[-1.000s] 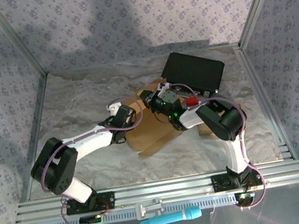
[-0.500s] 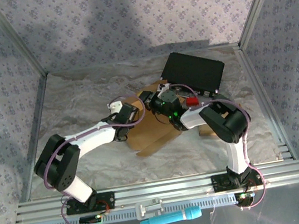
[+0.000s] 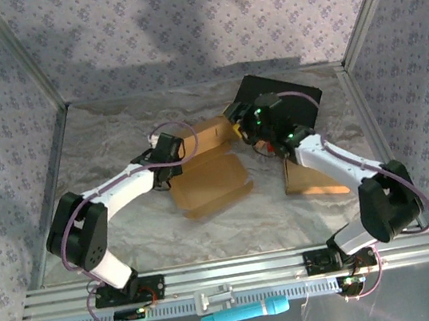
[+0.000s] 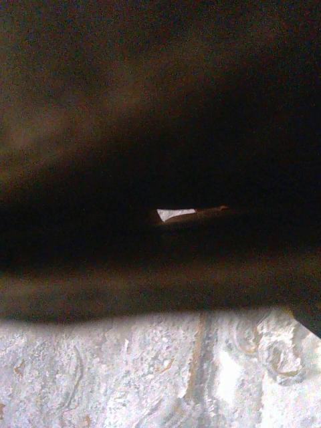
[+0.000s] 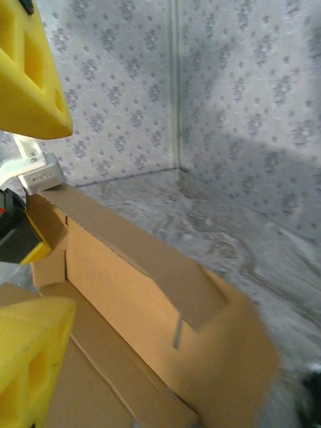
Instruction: Fold the paper box
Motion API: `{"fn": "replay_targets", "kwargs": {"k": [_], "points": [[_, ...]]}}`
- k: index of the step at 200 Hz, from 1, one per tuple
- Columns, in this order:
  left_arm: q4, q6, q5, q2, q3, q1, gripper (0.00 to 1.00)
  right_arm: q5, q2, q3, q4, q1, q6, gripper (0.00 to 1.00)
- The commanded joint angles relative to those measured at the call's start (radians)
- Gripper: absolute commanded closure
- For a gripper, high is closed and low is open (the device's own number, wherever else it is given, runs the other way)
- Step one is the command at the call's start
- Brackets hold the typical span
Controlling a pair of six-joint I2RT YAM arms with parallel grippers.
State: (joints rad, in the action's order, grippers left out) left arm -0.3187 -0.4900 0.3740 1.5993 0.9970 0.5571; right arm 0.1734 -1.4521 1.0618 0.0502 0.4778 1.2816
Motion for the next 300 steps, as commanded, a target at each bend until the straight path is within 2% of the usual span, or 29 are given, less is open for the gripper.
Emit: {"fn": "replay_targets", "kwargs": {"k": [1, 33, 77, 209, 222, 252, 284, 300], "points": [[-0.017, 0.105, -0.106, -0.014, 0.054, -0.025, 1.0, 0.017, -0.012, 0.091, -0.236, -0.044, -0.101, 0.37], [-0.044, 0.153, -0.178, 0.018, 0.109, -0.046, 1.0, 0.074, -0.121, 0.198, -0.231, -0.098, -0.108, 0.39], [-0.066, 0.157, -0.223, 0.043, 0.144, -0.057, 1.0, 0.118, -0.278, 0.367, -0.309, -0.102, -0.139, 0.44], [-0.042, 0.14, -0.268, 0.042, 0.138, -0.057, 1.0, 0.214, -0.318, 0.345, -0.215, -0.059, -0.073, 0.46], [-0.043, 0.143, -0.286, 0.044, 0.143, -0.062, 1.0, 0.22, -0.303, 0.351, -0.239, -0.066, -0.094, 0.47], [-0.057, 0.159, -0.362, 0.046, 0.178, -0.106, 1.0, 0.149, -0.192, 0.31, -0.339, -0.105, -0.217, 0.47], [-0.089, 0.239, -0.515, 0.072, 0.237, -0.177, 1.0, 0.109, -0.027, 0.192, -0.338, -0.189, -0.383, 0.47], [-0.097, 0.259, -0.66, 0.09, 0.263, -0.229, 1.0, 0.136, 0.021, 0.155, -0.315, -0.25, -0.476, 0.47]]}}
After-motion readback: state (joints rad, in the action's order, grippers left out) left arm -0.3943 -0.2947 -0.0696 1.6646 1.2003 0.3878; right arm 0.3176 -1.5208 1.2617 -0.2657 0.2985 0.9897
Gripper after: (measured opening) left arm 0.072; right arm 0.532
